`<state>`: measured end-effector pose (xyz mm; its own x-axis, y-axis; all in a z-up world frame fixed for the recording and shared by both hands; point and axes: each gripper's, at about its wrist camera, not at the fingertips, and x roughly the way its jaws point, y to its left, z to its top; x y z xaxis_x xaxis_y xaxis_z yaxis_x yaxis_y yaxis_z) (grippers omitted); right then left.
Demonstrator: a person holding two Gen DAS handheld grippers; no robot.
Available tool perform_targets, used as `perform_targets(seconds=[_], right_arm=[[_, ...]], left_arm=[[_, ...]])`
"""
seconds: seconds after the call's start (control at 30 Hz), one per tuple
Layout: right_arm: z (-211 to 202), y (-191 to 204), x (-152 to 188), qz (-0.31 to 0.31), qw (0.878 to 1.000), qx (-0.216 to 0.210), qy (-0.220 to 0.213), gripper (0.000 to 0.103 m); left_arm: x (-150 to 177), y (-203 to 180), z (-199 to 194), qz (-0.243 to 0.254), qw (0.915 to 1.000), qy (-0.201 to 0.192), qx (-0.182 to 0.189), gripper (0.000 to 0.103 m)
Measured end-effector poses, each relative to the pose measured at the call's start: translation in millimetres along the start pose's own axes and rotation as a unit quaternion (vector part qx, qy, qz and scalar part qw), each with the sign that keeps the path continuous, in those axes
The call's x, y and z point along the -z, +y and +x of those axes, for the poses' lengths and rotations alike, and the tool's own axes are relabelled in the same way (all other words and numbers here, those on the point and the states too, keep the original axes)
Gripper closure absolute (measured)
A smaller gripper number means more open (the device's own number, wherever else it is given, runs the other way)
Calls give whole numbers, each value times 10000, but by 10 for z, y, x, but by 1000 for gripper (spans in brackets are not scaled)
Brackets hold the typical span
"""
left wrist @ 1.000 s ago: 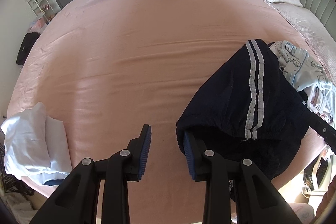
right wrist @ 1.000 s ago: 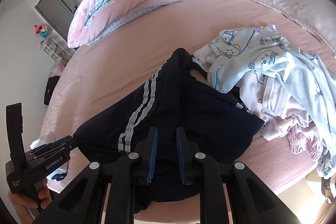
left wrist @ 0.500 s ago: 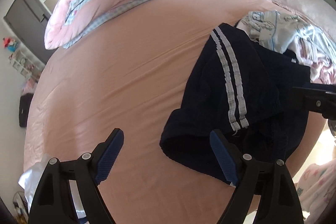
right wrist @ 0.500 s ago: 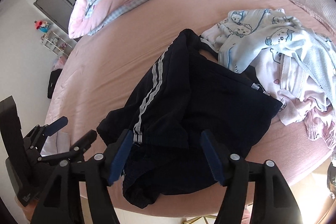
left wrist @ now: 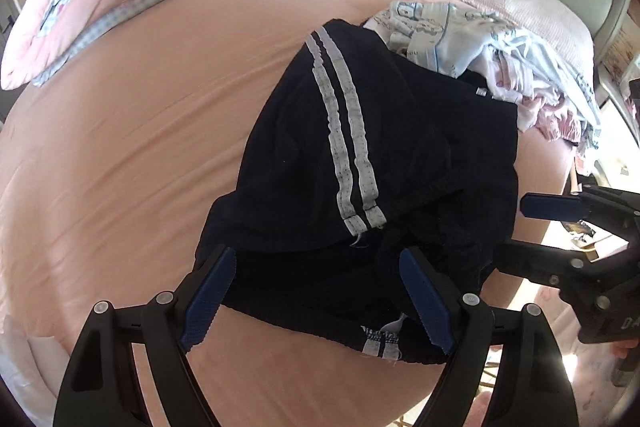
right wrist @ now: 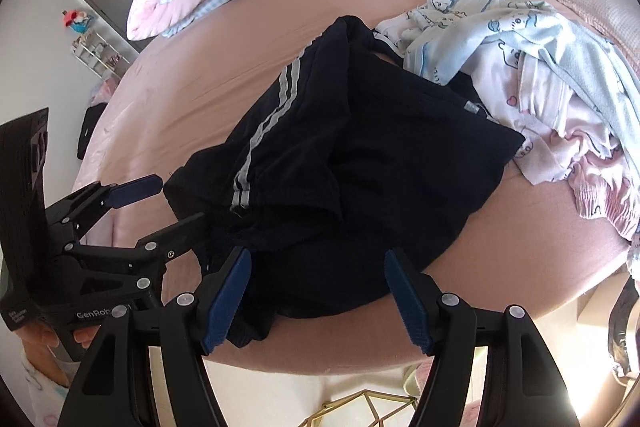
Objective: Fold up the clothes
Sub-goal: 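Lay the navy pants flat on the bed with both grippers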
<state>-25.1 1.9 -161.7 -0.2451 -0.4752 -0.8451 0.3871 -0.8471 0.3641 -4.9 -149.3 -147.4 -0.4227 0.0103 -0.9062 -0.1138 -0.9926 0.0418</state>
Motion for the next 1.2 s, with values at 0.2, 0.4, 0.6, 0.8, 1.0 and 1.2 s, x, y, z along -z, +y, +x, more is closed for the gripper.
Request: perform_targets(seconds=[0.2,0.4,0.6,0.8,1.0,1.2], right_arm=[[13,56,166,-102,9999,75,34,34],[15,144,296,-202,9997,149,50,34],[8,239,372,-324,9990,299,-9,34],[18,403,433,-549,9977,395,-11,34],[145,399,472,-217,9990,350,155,34],[190,440,481,-169,9990,349,235,34]], left_arm=[[-18,-91,175,716,9966,196,-367,19],[-101,-189,220,1287,9905,133,-467,19],[-118,-279,155,1916,9795,36,-620,19],[-114,-302,77,2353,9706,2,-518,19],[-128,-309,140,2626,9641,-35,-402,19],[-158,-284,58,2688,9623,-97,-417,19]])
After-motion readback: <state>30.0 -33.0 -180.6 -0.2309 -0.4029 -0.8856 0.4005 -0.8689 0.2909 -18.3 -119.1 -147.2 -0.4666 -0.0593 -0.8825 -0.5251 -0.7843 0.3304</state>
